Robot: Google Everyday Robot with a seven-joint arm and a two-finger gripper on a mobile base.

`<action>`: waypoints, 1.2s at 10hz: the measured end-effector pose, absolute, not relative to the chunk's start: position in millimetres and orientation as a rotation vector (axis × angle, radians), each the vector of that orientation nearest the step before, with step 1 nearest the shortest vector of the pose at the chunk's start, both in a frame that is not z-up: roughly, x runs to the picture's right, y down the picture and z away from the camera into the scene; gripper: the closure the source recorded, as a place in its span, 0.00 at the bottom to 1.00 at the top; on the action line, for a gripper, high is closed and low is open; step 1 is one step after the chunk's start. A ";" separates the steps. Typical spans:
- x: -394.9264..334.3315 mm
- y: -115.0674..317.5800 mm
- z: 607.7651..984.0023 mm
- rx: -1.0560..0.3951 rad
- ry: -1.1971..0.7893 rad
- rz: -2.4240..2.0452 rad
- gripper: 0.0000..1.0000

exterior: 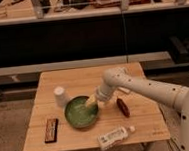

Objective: Drag the ceramic bowl in a circle

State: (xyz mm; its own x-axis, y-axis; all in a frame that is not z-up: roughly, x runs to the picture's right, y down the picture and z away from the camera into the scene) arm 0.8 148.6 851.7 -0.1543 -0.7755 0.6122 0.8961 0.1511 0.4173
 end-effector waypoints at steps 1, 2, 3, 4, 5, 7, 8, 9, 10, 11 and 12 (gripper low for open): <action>0.0 149.6 852.8 -0.177 -0.909 -1.474 0.43; -0.1 149.8 854.0 -0.181 -0.910 -1.474 0.43; 0.7 150.5 854.8 -0.187 -0.910 -1.473 0.43; 2.0 151.5 856.2 -0.198 -0.905 -1.469 0.43; 2.0 152.8 857.7 -0.206 -0.902 -1.466 0.43; 1.3 154.9 859.9 -0.218 -0.897 -1.462 0.54; 2.3 155.7 860.4 -0.219 -0.892 -1.457 0.62; 4.8 155.1 859.7 -0.214 -0.881 -1.448 0.72; 8.6 155.1 858.8 -0.209 -0.870 -1.437 0.83; 11.8 155.2 857.6 -0.205 -0.860 -1.427 0.90; 14.5 155.4 856.9 -0.204 -0.852 -1.420 0.94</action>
State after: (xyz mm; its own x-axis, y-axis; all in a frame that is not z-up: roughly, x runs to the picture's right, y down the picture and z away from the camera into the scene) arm 14.5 155.4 856.9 -0.0806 -0.7783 0.6226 0.9156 0.1890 0.3548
